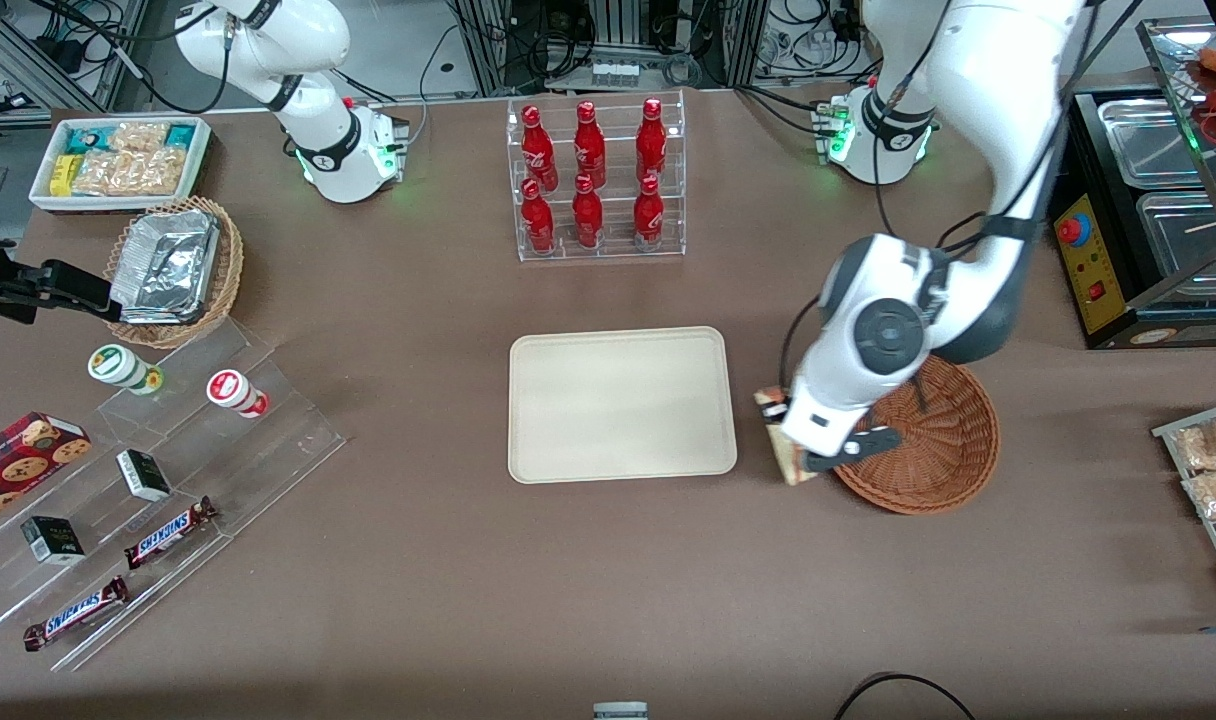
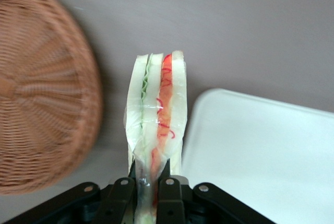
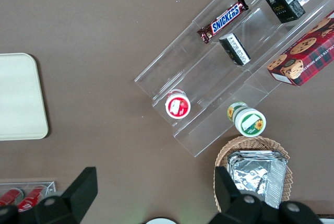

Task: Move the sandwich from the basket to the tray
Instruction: 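Lift the sandwich and carry it over the cream tray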

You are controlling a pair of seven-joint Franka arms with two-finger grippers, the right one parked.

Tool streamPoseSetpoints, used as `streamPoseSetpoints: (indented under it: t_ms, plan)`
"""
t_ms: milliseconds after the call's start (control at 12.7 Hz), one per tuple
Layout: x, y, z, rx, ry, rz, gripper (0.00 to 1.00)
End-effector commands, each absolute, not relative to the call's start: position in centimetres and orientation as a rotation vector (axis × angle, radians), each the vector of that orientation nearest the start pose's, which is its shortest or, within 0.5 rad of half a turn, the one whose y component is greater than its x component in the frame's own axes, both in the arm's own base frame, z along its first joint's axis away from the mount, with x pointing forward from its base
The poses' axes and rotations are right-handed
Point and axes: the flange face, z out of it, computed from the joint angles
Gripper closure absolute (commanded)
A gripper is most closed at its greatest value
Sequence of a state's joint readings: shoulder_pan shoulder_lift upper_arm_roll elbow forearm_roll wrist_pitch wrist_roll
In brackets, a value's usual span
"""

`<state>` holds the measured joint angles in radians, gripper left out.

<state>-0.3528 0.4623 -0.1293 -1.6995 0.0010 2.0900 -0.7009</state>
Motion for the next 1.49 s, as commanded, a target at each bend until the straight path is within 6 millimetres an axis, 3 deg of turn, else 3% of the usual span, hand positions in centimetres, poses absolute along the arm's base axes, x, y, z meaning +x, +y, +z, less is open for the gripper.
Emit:
streamPoseSetpoints:
  t_ms: [0,79,314,471,943,1100,1179,1336,1414]
  plan:
    - [58.7,-35.1,32.0,-3.133,-0.344,0.148,1.00]
    - [57.7,-37.8,31.6,-3.137,-0.320,0.147,1.00]
    - [55.8,-43.0,30.4,-3.136,-0.335,0.144,1.00]
    - [54.5,-45.2,29.4,-3.134,-0.315,0.145,1.00]
    - [54.1,-47.3,26.9,-3.139,-0.325,0.174,1.00]
    - [54.8,-47.9,26.4,-3.140,-0.429,0.163,1.00]
    - [53.9,-49.2,25.7,-3.133,-0.425,0.165,1.00]
    - [53.5,-49.9,25.2,-3.130,-0.433,0.165,1.00]
    - [53.6,-49.9,25.2,-3.127,-0.452,0.165,0.74]
